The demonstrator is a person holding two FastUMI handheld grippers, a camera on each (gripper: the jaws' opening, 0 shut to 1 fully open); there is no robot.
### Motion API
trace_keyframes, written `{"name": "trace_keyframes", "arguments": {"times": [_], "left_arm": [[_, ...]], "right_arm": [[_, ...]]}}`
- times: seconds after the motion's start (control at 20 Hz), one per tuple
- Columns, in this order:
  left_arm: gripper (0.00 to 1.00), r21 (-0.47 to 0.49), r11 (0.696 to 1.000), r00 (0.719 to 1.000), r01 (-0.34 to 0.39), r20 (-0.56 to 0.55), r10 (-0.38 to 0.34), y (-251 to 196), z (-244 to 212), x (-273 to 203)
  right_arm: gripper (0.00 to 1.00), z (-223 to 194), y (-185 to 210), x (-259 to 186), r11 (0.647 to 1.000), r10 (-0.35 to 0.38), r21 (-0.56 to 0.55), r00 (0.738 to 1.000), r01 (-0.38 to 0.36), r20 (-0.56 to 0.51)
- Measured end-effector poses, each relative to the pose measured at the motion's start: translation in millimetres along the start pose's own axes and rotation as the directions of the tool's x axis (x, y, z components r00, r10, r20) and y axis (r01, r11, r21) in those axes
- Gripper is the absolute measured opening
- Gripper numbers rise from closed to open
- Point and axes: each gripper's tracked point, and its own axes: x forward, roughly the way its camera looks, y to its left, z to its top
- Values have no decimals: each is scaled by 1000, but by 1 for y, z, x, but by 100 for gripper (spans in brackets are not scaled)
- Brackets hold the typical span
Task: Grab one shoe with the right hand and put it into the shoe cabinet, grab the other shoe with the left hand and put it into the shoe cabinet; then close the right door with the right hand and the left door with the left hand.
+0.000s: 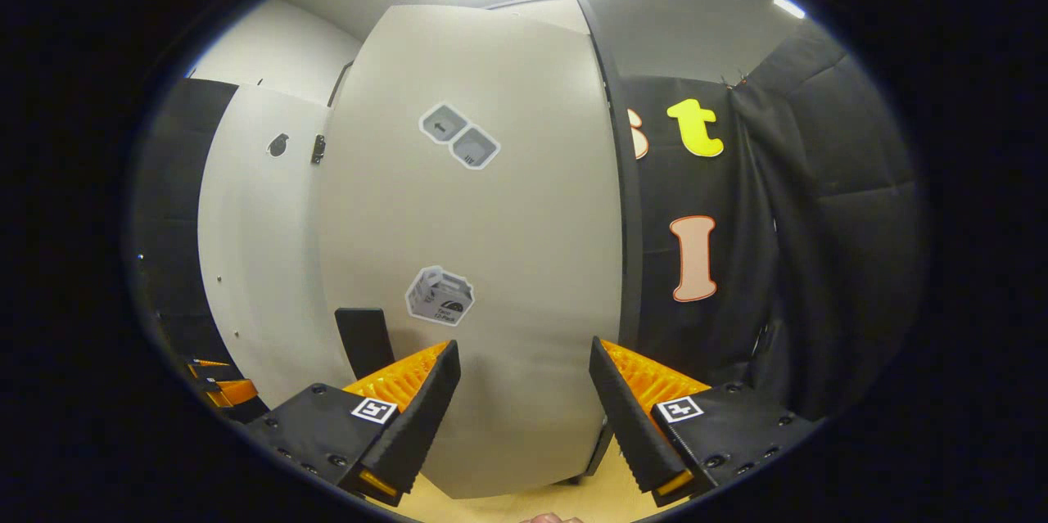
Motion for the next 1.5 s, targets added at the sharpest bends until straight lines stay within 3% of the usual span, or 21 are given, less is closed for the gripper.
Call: {"name": "trace_keyframes", "arguments": {"times": [0.05, 0.15, 0.3, 0.35, 0.4, 0.55, 0.6, 0.65, 0.75, 0.8, 0.85, 0.95, 1.05, 1.1, 1.2, 1.25, 1.3, 1.35, 1.4, 1.45, 1.5], "left_arm": [[96, -9, 1000, 1000, -13, 14, 13, 14, 4, -3], [100, -2, 1000, 999, -24, 42, 24, 43, 10, -4], [100, 28, 998, 995, -60, 84, 58, 89, 30, -3], [96, 28, 997, 993, -66, 102, 63, 102, 39, -5], [100, 25, 997, 991, -72, 118, 69, 115, 48, -3], [100, 25, 998, 987, -55, 155, 51, 141, 71, 9], [95, 33, 998, 986, -48, 161, 42, 148, 78, 16], [100, 39, 998, 985, -40, 170, 33, 154, 84, 23], [93, 41, 999, 985, 26, 167, -33, 154, 93, 42], [100, 54, 996, 983, 70, 164, -78, 152, 97, 54], [96, 62, 993, 981, 97, 162, -106, 155, 99, 66], [100, 43, 986, 973, 163, 159, -168, 155, 105, 86], [96, 15, 976, 962, 218, 168, -217, 152, 118, 102], [100, 13, 969, 955, 246, 167, -245, 147, 122, 107], [95, 50, 953, 939, 298, 163, -302, 140, 129, 119], [100, 66, 943, 930, 326, 158, -333, 133, 131, 121], [96, 69, 931, 918, 359, 153, -366, 125, 131, 125], [100, 74, 919, 907, 388, 147, -395, 115, 132, 127], [85, 88, 918, 906, 388, 145, -397, 111, 133, 133], [85, 95, 915, 904, 391, 144, -401, 110, 135, 134], [92, 98, 913, 903, 397, 134, -407, 108, 135, 135]], "right_arm": [[99, 2, -4, -2, 1000, -21, -3, 1000, 21, 9], [99, 0, -8, -1, 998, -60, -11, 998, 60, 12], [98, -8, -2, -3, 996, -88, 23, 996, 88, 2], [98, -12, -1, -5, 995, -94, 37, 996, 94, -4], [98, -16, 2, -8, 994, -101, 50, 995, 101, -9], [97, -24, 9, -17, 989, -123, 76, 992, 124, -14], [97, -26, 11, -19, 988, -134, 77, 991, 135, -16], [97, -27, 12, -21, 986, -145, 78, 989, 146, -18], [97, -30, 14, -28, 982, -170, 82, 985, 170, -11], [97, -31, 17, -28, 980, -178, 83, 984, 178, -5], [97, -34, 21, -26, 979, -185, 83, 983, 185, -7], [97, -38, 30, -27, 978, -195, 80, 981, 195, -13], [98, -40, 32, -32, 971, -223, 85, 975, 224, -11], [97, -43, 33, -36, 968, -233, 87, 972, 234, -14], [98, -54, 32, -45, 960, -267, 84, 963, 269, -33], [98, -60, 29, -51, 954, -286, 83, 957, 289, -40], [97, -64, 26, -56, 948, -304, 84, 952, 307, -48], [97, -70, 23, -60, 941, -321, 87, 945, 326, -62], [97, -77, 21, -65, 934, -338, 91, 938, 345, -79], [98, -83, 18, -69, 926, -356, 101, 930, 364, -93], [98, -88, 16, -72, 918, -369, 115, 924, 380, -103]]}}
